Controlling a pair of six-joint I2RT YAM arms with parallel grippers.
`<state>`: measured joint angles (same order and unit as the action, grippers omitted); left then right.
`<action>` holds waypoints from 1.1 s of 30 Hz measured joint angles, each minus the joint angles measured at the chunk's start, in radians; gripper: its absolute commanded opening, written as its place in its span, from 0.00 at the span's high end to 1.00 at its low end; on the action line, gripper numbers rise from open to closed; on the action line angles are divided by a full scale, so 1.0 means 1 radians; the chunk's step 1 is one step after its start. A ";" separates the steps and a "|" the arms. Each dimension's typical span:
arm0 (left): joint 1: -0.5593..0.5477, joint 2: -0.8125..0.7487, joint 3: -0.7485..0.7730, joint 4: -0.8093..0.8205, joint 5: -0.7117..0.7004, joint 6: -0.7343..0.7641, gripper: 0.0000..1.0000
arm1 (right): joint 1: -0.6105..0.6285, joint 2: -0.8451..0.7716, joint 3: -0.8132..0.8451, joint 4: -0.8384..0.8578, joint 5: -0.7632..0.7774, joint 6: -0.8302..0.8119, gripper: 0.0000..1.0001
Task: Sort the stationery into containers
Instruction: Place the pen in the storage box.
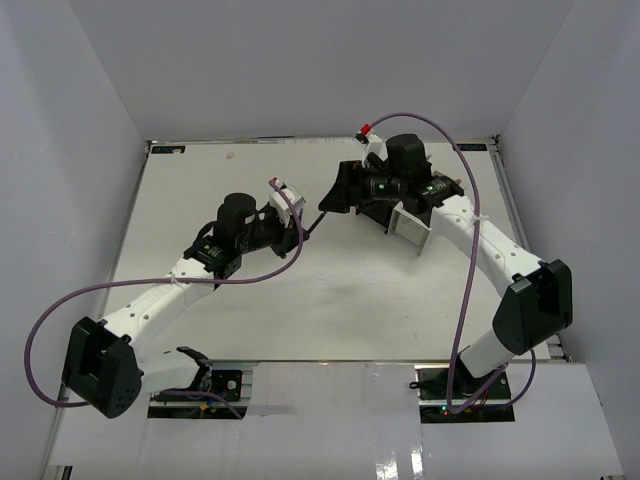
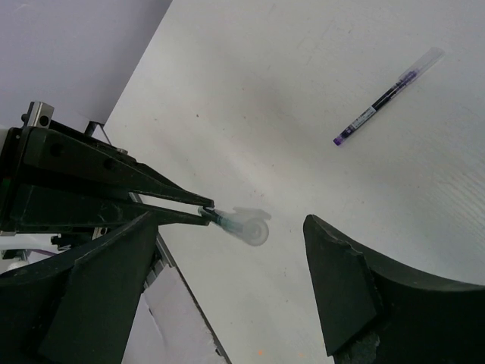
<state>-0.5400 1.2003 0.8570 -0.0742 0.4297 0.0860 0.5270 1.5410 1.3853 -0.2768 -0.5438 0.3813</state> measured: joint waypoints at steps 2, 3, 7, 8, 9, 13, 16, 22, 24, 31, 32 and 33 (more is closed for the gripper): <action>-0.001 -0.002 0.000 0.000 0.010 0.005 0.99 | 0.004 0.012 0.000 0.005 -0.002 0.007 0.24; -0.001 -0.002 0.000 0.000 0.018 0.007 0.99 | 0.005 0.016 0.000 0.009 -0.003 0.009 0.30; -0.002 -0.005 0.000 0.000 0.031 0.014 0.99 | 0.006 0.021 0.000 0.020 -0.003 0.011 0.52; -0.002 -0.005 0.000 0.000 0.032 0.015 0.99 | 0.006 0.021 0.000 0.023 -0.003 0.014 0.57; -0.003 -0.005 0.000 0.000 0.034 0.018 0.99 | 0.006 0.021 0.000 0.026 -0.003 0.017 0.61; -0.005 -0.005 0.000 0.000 0.033 0.023 0.95 | 0.006 0.021 0.000 0.029 -0.008 0.029 0.85; -0.005 -0.005 0.000 -0.005 0.023 0.027 0.82 | 0.011 0.018 0.000 0.042 -0.022 0.043 0.92; -0.005 -0.004 0.000 0.008 -0.025 -0.008 0.23 | 0.000 -0.015 -0.027 0.039 0.053 0.006 0.92; -0.006 0.001 0.000 0.009 -0.077 -0.045 0.08 | -0.024 -0.046 -0.051 0.029 0.101 -0.015 0.92; -0.006 0.076 0.002 -0.010 -0.290 -0.236 0.02 | -0.184 -0.197 -0.119 -0.016 0.346 -0.092 0.92; -0.005 0.096 0.004 -0.021 -0.308 -0.263 0.02 | -0.209 -0.215 -0.127 -0.016 0.375 -0.101 0.92; -0.005 0.120 0.006 -0.036 -0.328 -0.290 0.02 | -0.235 -0.232 -0.137 -0.017 0.406 -0.109 0.92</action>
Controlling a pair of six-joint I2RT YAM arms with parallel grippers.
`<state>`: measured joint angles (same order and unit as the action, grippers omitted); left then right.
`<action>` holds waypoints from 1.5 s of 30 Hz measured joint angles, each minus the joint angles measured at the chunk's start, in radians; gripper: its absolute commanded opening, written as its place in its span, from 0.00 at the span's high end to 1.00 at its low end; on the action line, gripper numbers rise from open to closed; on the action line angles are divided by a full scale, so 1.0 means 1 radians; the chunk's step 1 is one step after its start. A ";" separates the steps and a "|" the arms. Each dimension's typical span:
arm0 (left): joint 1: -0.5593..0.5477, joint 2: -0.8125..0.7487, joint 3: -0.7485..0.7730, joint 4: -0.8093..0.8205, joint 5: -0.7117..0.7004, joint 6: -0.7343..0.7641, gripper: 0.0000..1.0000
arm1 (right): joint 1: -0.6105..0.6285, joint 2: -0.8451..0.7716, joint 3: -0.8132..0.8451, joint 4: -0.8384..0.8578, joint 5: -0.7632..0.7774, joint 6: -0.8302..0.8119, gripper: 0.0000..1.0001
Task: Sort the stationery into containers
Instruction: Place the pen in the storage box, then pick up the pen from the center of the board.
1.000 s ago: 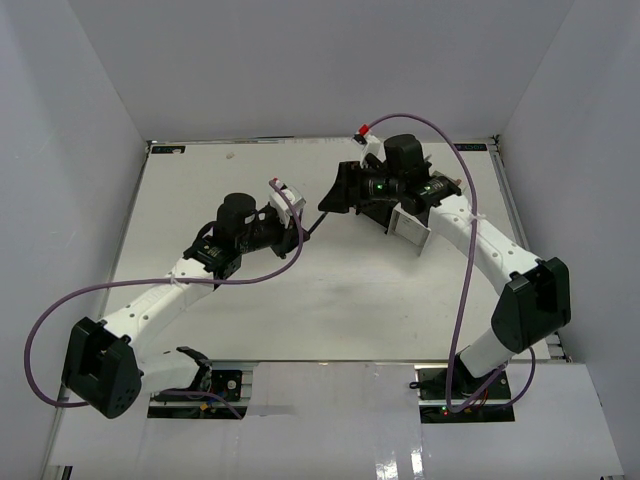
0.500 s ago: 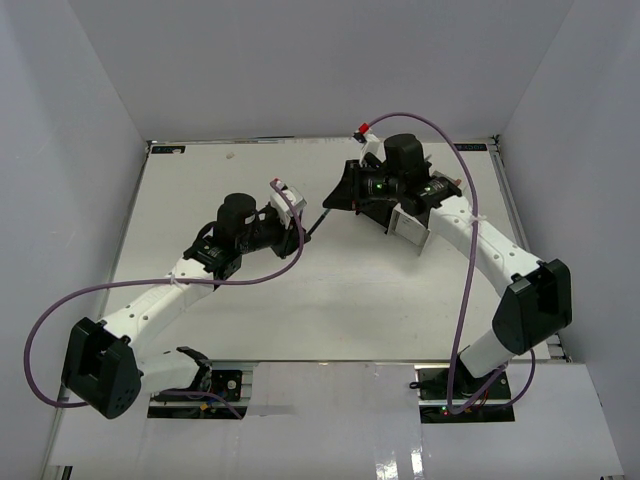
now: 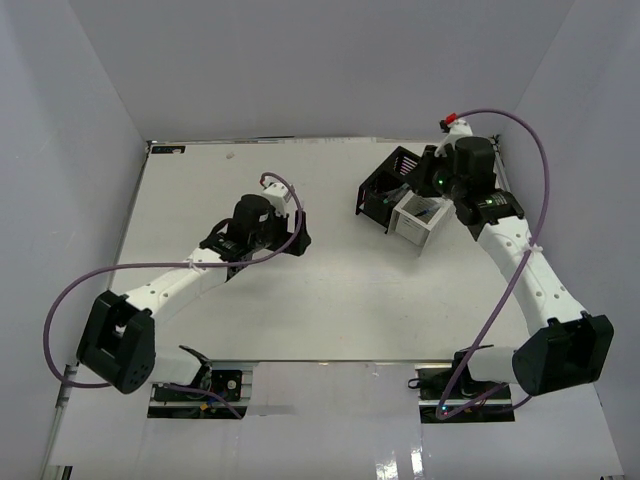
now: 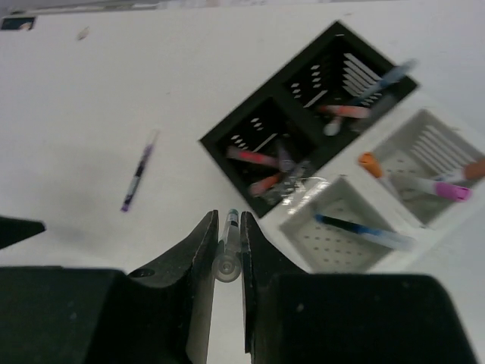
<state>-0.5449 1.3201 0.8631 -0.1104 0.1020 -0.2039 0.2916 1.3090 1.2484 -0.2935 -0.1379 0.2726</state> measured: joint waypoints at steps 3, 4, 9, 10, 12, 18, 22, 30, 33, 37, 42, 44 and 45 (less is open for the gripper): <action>0.000 0.060 0.002 -0.039 -0.047 -0.070 0.02 | -0.063 -0.030 -0.023 -0.004 0.100 -0.030 0.92; 0.000 0.074 0.002 -0.050 -0.060 -0.087 0.02 | -0.074 -0.031 -0.029 -0.003 0.122 -0.038 0.92; 0.004 0.153 0.045 -0.119 -0.111 -0.161 0.02 | -0.110 -0.008 -0.062 -0.004 0.181 -0.056 0.89; 0.005 0.173 0.062 -0.130 -0.119 -0.170 0.02 | -0.114 0.002 -0.067 -0.004 0.188 -0.056 0.88; 0.006 0.211 0.092 -0.138 -0.129 -0.187 0.03 | -0.120 0.028 -0.076 -0.004 0.198 -0.056 0.79; 0.006 0.319 0.188 -0.179 -0.175 -0.216 0.07 | -0.124 0.087 -0.106 -0.008 0.217 -0.053 0.50; 0.006 0.395 0.245 -0.188 -0.216 -0.224 0.12 | -0.125 0.089 -0.113 -0.012 0.217 -0.054 0.28; 0.006 0.531 0.343 -0.204 -0.290 -0.204 0.31 | -0.127 0.008 -0.112 -0.027 0.221 -0.064 0.03; 0.006 0.575 0.378 -0.204 -0.298 -0.189 0.39 | -0.127 -0.049 -0.112 -0.027 0.221 -0.064 0.05; 0.006 0.618 0.413 -0.203 -0.299 -0.170 0.48 | -0.127 -0.100 -0.112 -0.026 0.222 -0.064 0.07; 0.006 0.662 0.452 -0.204 -0.302 -0.145 0.61 | -0.127 -0.112 -0.113 -0.027 0.220 -0.067 0.07; 0.004 0.678 0.471 -0.204 -0.305 -0.134 0.66 | -0.127 -0.112 -0.113 -0.027 0.217 -0.067 0.07; 0.001 0.686 0.481 -0.208 -0.309 -0.129 0.74 | -0.127 -0.112 -0.113 -0.027 0.214 -0.067 0.07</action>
<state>-0.5438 2.0064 1.3441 -0.3180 -0.2066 -0.3332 0.1646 1.1973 1.1358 -0.3202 0.0757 0.2058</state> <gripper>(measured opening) 0.355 0.930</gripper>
